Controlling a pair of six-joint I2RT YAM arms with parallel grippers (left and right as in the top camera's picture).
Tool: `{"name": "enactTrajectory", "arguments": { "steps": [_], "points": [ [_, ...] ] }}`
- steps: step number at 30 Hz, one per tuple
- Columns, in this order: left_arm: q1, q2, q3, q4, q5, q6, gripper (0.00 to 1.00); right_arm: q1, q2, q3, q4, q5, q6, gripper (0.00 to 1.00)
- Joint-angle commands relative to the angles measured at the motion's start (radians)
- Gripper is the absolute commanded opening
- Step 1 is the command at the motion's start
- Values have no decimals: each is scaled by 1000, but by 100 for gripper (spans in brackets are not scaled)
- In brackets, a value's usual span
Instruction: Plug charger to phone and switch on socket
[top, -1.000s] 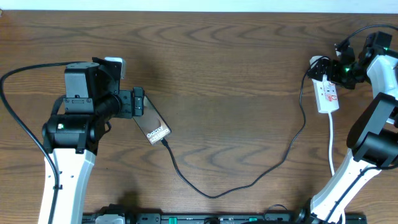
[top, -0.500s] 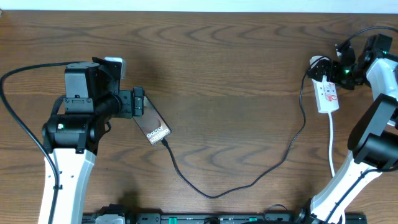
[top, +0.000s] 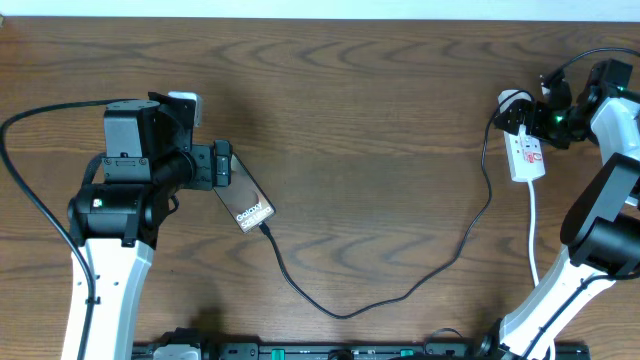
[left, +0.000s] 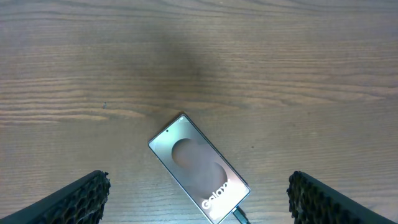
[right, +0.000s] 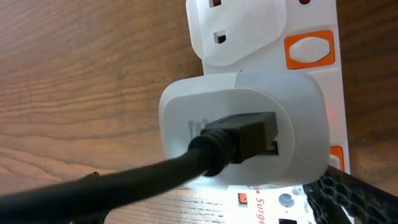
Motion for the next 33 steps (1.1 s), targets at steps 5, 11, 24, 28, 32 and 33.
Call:
{"name": "enactTrajectory", "arguments": {
  "steps": [5, 11, 24, 28, 32, 33],
  "points": [
    [-2, 2, 7, 0, -13, 18, 92, 18, 67, -54, -42, -61, 35, 99],
    [-2, 2, 7, 0, -13, 18, 92, -16, 55, 24, -146, 85, 30, 99],
    [-2, 2, 7, 0, -13, 18, 92, -50, -12, 277, -391, 253, 9, 99],
    [-2, 2, 7, 0, -13, 18, 92, -49, -115, 294, -402, 253, 16, 99],
    [-2, 2, 7, 0, -13, 18, 92, -49, -259, 295, -400, 249, 57, 99],
    [-2, 2, 7, 0, -13, 18, 92, -49, -280, 295, -399, 248, 59, 99]
  ]
}}
